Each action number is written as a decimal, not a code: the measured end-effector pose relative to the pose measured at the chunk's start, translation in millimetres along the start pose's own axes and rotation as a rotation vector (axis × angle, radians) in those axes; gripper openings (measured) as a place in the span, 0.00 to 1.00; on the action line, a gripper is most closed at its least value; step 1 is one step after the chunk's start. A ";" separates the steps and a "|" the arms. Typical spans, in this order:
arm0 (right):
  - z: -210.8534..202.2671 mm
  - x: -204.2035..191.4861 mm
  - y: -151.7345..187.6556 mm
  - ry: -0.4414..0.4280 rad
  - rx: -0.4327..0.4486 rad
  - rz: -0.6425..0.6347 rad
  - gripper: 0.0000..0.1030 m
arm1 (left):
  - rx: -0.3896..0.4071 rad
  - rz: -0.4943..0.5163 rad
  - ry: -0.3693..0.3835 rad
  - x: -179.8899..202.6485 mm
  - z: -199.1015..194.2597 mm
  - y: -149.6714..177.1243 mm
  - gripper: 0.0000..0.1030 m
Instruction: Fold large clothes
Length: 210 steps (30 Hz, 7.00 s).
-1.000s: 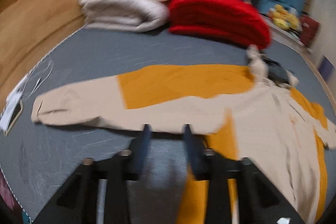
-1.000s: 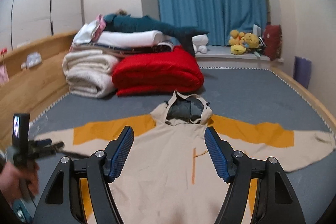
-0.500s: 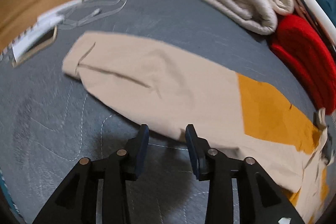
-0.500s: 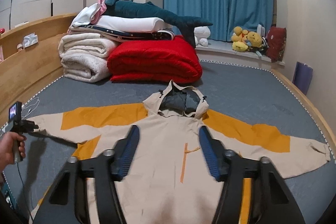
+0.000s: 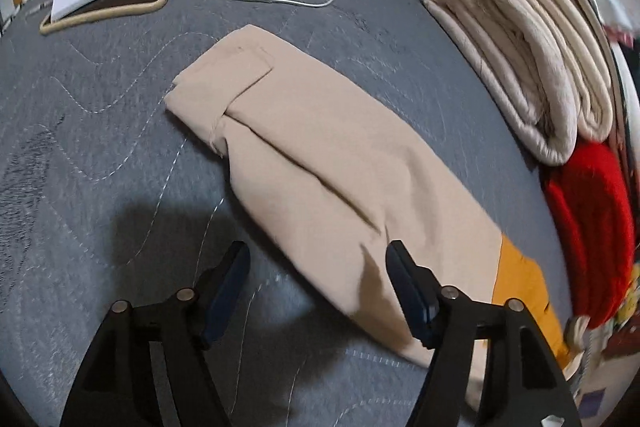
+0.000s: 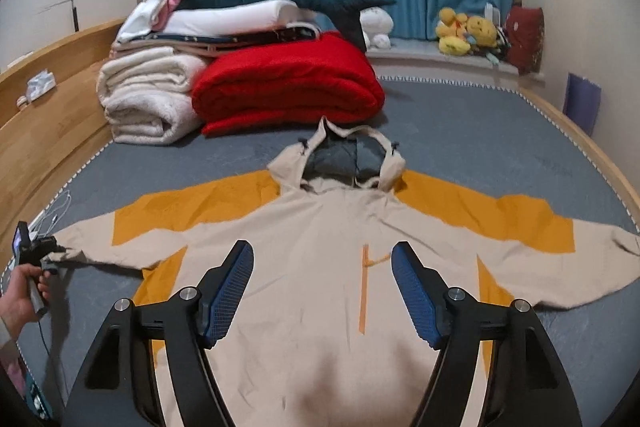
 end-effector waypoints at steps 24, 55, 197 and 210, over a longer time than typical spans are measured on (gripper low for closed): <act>-37.1 66.8 -22.7 0.009 -0.018 0.140 0.40 | 0.032 0.728 0.489 352.0 -234.1 292.8 0.00; 31.4 -4.0 38.9 -0.189 -0.153 -0.019 0.45 | -0.793 0.632 0.324 296.8 -80.3 441.5 0.25; 5.1 663.2 152.3 0.422 0.077 1.070 0.06 | -0.039 1.213 0.448 383.4 -220.2 476.6 0.49; -29.3 505.6 -37.8 0.429 0.079 0.490 0.03 | -0.037 1.127 0.402 362.8 -223.0 413.9 0.49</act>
Point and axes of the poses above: each gripper's, at about its wrist camera, not at the fingertips, and z roughly the way its jaws point, x to its right, y to its underside, the point moved 9 cm from there along z, roughly the way its jaws point, and after that the axes turned 1 degree about -z, right-handed, at the moved point
